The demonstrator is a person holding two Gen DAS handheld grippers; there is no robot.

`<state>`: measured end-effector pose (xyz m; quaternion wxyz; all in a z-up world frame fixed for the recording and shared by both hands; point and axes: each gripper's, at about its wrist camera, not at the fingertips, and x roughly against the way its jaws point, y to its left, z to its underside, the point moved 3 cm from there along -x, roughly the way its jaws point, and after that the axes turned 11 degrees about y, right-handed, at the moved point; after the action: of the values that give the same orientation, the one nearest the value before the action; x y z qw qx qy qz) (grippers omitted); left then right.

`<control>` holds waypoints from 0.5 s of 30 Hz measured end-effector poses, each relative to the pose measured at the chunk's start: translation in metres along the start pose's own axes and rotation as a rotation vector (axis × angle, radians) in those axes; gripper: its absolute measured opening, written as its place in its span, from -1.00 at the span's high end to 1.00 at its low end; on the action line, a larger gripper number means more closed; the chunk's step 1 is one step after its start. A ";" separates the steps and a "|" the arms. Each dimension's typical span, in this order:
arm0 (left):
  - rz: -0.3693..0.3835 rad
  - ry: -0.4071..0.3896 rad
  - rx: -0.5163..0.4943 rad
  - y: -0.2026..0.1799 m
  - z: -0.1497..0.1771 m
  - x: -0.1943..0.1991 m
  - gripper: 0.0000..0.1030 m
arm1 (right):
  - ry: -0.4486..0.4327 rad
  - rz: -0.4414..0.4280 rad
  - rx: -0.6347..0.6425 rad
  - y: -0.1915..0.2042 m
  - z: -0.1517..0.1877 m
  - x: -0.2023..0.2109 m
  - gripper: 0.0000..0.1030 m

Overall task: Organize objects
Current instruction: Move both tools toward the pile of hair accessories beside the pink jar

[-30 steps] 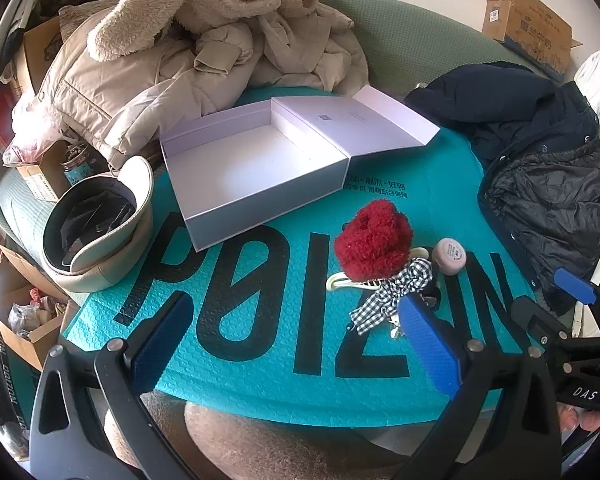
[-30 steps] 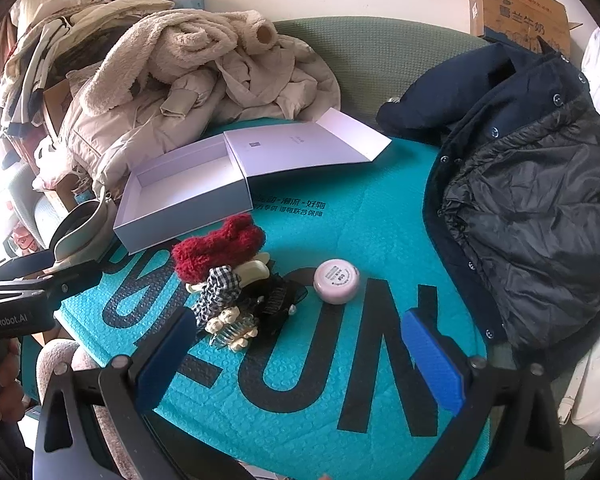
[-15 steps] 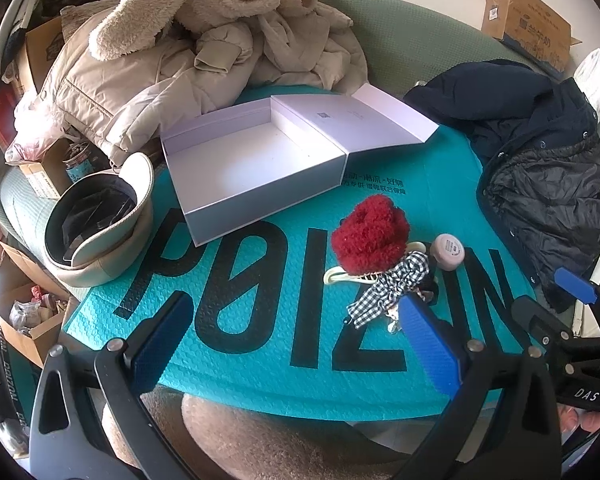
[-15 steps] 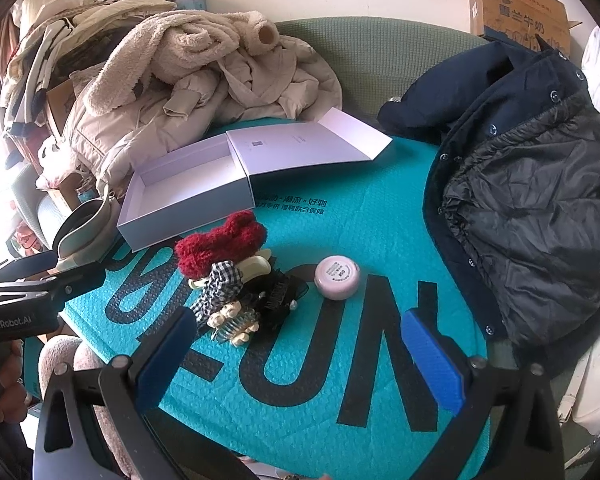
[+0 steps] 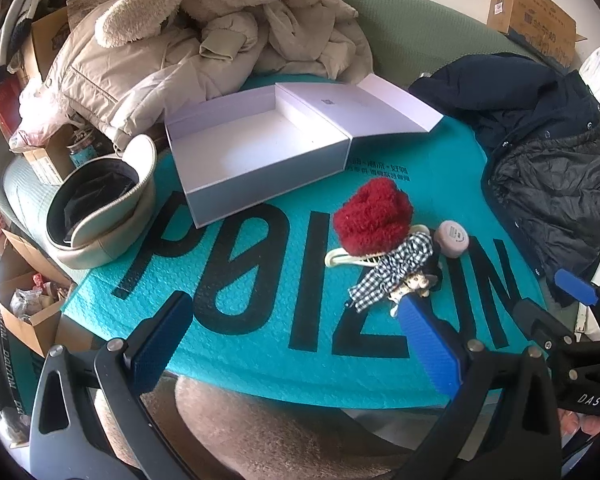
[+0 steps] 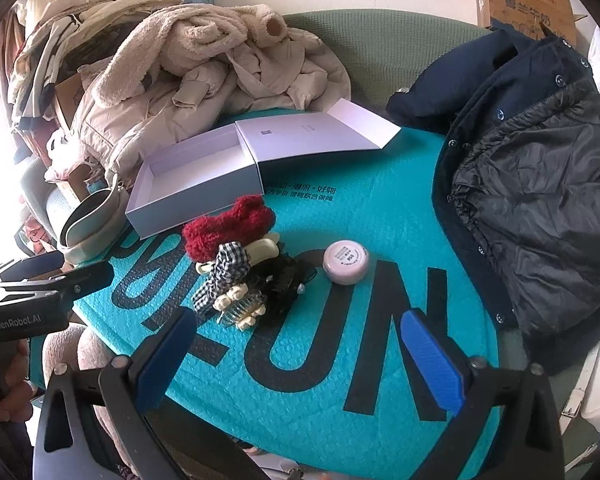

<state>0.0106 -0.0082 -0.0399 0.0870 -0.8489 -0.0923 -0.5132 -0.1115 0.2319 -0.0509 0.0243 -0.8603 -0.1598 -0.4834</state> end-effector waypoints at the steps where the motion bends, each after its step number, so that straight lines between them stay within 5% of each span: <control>1: 0.002 0.005 0.000 -0.001 0.001 -0.002 -0.99 | 0.003 -0.001 0.002 -0.001 0.001 -0.001 -0.99; 11: 0.018 0.041 -0.005 -0.011 0.008 -0.028 -0.99 | 0.056 -0.034 0.002 -0.013 0.015 -0.026 -0.99; 12: -0.047 0.037 0.134 -0.009 0.008 -0.031 -0.99 | 0.058 -0.034 -0.001 -0.015 0.015 -0.029 -0.99; 15: -0.046 0.048 0.157 -0.010 0.006 -0.043 -0.99 | 0.062 -0.028 -0.015 -0.021 0.017 -0.038 -0.99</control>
<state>-0.0066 0.0001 -0.0807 0.1438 -0.8246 -0.1495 -0.5264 -0.1222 0.2460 -0.0940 0.0159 -0.8427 -0.1671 -0.5116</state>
